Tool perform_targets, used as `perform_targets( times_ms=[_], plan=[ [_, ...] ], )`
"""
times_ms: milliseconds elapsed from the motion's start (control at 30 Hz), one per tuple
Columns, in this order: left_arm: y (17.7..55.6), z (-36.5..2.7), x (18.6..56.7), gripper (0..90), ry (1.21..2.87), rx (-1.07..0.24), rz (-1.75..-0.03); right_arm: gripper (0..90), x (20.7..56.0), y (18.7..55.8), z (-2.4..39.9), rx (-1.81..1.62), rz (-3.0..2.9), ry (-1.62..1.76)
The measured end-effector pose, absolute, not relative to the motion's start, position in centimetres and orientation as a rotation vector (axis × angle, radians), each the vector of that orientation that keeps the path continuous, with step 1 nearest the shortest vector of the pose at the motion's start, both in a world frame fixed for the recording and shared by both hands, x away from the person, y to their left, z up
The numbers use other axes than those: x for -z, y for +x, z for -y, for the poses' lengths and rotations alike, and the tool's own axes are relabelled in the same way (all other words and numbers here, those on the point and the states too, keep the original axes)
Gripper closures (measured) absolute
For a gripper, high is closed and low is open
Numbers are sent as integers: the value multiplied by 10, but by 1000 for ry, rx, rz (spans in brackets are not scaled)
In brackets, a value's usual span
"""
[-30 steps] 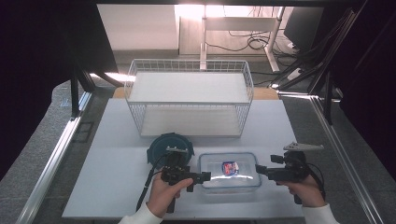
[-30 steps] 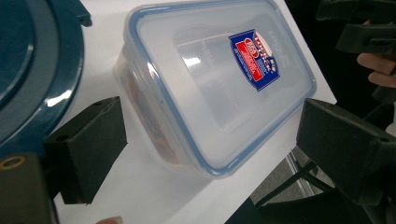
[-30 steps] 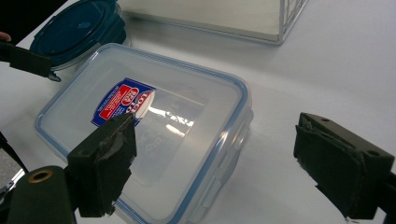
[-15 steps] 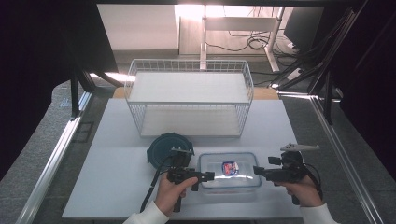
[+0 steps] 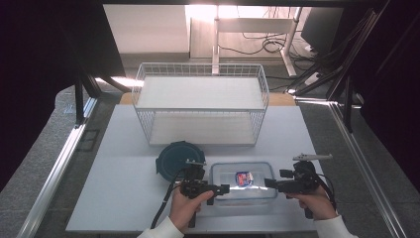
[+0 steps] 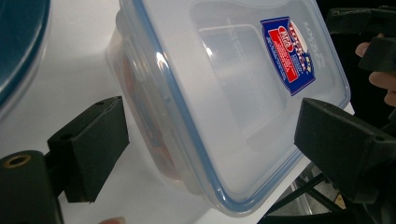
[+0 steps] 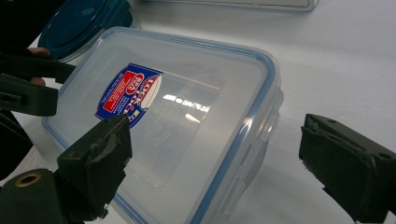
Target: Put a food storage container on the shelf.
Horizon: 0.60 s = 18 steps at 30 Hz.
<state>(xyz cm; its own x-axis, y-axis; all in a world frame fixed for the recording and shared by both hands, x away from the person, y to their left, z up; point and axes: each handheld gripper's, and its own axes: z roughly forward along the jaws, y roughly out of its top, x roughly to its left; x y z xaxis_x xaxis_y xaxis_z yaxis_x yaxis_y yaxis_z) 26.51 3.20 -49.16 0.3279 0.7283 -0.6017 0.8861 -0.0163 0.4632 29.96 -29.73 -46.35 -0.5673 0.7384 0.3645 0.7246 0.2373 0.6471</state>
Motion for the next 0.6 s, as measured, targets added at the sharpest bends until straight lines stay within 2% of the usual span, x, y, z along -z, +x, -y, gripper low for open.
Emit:
perform_targets(
  times_ms=[233,600],
  plan=[
    [261,-27,494,100,1782,218,-1454,89,466,300,297,-1263,-2461,1471],
    [264,-22,505,101,1731,309,-1494,80,479,304,292,-1298,-2522,1552]
  ],
)
